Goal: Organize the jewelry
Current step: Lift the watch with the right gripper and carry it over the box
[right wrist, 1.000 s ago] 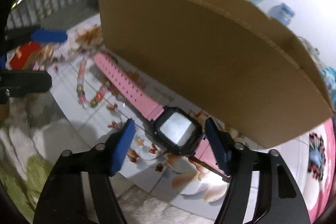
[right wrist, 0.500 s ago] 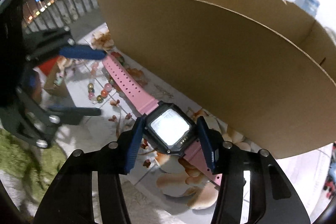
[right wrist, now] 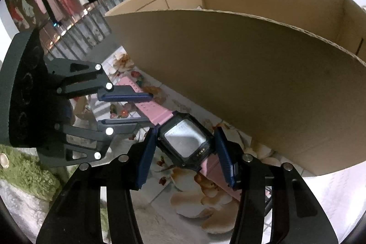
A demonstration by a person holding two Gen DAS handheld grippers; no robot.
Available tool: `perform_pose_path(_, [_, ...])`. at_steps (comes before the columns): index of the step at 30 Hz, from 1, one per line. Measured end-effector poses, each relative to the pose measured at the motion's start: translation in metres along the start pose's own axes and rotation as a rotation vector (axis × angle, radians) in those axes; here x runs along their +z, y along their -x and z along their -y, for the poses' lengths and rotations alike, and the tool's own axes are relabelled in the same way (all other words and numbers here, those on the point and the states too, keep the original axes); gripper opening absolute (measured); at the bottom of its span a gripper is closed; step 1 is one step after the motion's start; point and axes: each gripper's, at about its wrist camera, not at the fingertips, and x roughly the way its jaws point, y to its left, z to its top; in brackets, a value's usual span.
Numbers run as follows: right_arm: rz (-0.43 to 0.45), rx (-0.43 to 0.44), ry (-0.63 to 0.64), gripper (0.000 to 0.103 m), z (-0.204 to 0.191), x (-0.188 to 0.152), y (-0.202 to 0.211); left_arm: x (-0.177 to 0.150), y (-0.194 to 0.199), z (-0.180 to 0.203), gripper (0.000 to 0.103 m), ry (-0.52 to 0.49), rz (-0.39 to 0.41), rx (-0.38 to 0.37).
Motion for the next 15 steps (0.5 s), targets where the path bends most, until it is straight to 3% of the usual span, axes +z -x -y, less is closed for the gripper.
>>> perform_pose_path(5, [0.045,-0.051,-0.028,0.050,0.001,-0.009,0.010,0.003,-0.005,0.000,0.009,-0.025,0.015,0.006])
perform_pose_path(7, [0.061,-0.109,-0.026,0.055,-0.006,-0.020,0.022,0.005,-0.005,0.000,0.008,-0.035,0.021,0.011])
perform_pose_path(15, [0.070,-0.373,0.058,0.051,-0.018,-0.048,0.060,0.003,-0.005,0.000,0.007,-0.044,0.038,0.000])
